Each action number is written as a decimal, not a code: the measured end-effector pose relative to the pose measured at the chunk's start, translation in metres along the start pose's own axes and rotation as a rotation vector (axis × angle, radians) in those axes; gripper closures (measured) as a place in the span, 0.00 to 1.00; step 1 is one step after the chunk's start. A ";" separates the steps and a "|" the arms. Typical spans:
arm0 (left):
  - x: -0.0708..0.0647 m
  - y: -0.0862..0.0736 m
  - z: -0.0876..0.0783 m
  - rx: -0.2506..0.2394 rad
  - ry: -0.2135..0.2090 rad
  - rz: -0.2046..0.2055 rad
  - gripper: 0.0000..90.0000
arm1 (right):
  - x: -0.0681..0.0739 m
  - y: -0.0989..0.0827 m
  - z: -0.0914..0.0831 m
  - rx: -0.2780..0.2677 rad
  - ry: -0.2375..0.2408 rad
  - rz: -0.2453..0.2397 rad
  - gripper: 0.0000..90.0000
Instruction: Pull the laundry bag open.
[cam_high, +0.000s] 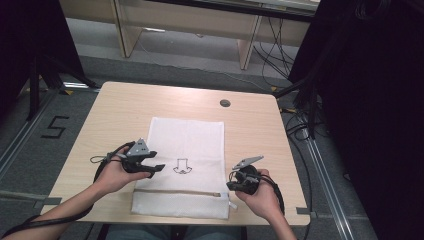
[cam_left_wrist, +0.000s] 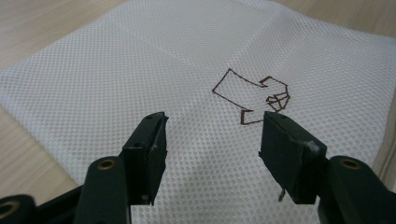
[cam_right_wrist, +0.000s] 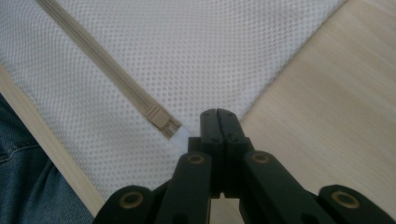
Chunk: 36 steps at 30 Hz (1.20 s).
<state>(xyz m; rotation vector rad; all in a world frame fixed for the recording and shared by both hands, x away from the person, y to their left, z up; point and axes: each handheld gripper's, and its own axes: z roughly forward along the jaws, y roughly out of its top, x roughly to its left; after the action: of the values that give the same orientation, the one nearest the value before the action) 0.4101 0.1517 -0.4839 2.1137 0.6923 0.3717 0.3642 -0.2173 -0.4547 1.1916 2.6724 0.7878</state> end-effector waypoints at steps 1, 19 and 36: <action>-0.003 0.000 0.002 -0.020 -0.004 -0.029 0.45 | 0.000 0.000 0.001 0.004 0.001 -0.009 1.00; -0.058 0.031 0.025 0.030 -0.260 0.072 0.49 | 0.004 0.000 0.012 0.056 0.047 -0.020 1.00; -0.112 0.062 0.067 0.128 -0.370 0.196 0.63 | 0.004 -0.002 0.018 0.093 0.068 0.009 1.00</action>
<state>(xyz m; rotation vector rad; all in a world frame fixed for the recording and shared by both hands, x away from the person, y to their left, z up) 0.3736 0.0122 -0.4749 2.2959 0.3010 0.0354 0.3662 -0.2081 -0.4709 1.2201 2.7885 0.7250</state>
